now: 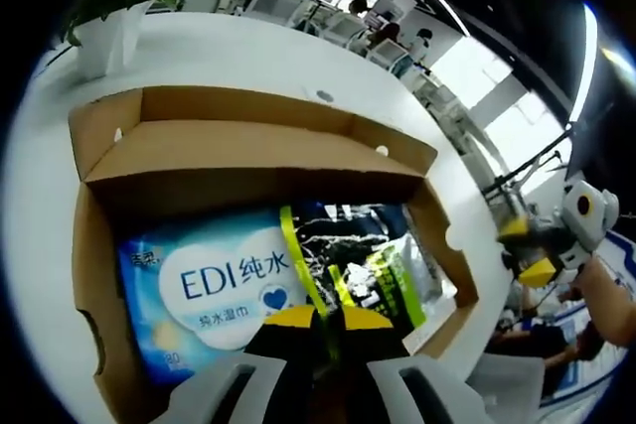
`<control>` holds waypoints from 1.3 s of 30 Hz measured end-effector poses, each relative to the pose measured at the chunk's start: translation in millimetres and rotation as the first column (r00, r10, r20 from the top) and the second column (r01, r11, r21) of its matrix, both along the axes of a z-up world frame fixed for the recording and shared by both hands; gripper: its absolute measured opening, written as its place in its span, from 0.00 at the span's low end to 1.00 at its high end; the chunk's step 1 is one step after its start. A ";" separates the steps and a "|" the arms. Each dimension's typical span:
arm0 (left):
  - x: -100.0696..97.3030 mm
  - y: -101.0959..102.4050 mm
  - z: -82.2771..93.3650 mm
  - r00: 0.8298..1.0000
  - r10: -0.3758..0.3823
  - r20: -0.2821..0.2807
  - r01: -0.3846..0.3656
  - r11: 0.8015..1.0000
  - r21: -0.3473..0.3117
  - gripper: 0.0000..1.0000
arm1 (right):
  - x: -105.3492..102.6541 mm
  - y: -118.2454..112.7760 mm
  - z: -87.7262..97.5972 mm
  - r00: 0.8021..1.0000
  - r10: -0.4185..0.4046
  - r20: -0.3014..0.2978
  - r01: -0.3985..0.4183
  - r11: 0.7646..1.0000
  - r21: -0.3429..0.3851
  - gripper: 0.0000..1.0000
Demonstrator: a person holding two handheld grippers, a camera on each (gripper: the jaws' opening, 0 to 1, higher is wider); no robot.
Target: Operate the shoe box by opening the lid, removing the specified soft item, and placing it in the target area until the item is outside and the box remains undamaged.
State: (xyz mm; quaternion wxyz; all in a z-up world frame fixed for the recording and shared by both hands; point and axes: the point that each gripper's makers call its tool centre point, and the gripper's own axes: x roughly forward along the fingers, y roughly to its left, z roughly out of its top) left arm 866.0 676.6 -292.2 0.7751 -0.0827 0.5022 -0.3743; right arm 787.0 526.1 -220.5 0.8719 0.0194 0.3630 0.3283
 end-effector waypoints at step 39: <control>2.7 39.6 8.8 0.997 0.078 -0.025 -0.078 0.997 -0.021 0.00 | 21.0 36.7 -1.8 0.999 0.039 0.003 -0.039 0.999 0.012 0.30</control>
